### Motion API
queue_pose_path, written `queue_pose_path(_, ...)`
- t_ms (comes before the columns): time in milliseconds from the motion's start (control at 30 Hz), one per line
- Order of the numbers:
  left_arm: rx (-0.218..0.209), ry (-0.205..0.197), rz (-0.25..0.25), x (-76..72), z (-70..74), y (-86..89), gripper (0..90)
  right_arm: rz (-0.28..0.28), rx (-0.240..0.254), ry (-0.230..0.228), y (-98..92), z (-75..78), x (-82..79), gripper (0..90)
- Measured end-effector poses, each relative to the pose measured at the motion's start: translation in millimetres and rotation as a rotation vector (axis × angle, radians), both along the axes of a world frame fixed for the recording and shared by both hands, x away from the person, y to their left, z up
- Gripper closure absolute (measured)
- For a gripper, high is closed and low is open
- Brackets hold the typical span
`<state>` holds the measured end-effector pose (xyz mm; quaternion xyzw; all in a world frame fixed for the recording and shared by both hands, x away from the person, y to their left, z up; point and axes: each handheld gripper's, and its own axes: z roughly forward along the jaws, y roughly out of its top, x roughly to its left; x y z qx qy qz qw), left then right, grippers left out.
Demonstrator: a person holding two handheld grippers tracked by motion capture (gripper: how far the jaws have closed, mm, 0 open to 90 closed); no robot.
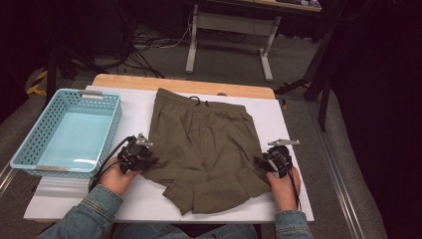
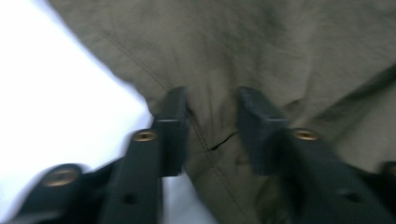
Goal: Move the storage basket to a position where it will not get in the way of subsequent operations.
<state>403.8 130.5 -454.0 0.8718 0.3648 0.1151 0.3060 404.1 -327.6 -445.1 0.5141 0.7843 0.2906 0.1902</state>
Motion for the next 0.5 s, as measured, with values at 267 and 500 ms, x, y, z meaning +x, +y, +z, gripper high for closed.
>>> queue_pose_path(267,0.033,-0.014,-0.017,-1.9,2.2,-1.7,87.4,0.013,0.010,0.030,3.3,3.3,-0.8,89.3)
queue_pose_path(500,0.010,-0.083,0.023,-12.3,17.2,8.1,87.9,-0.006,0.035,0.014,-13.4,16.4,-18.0,89.4)
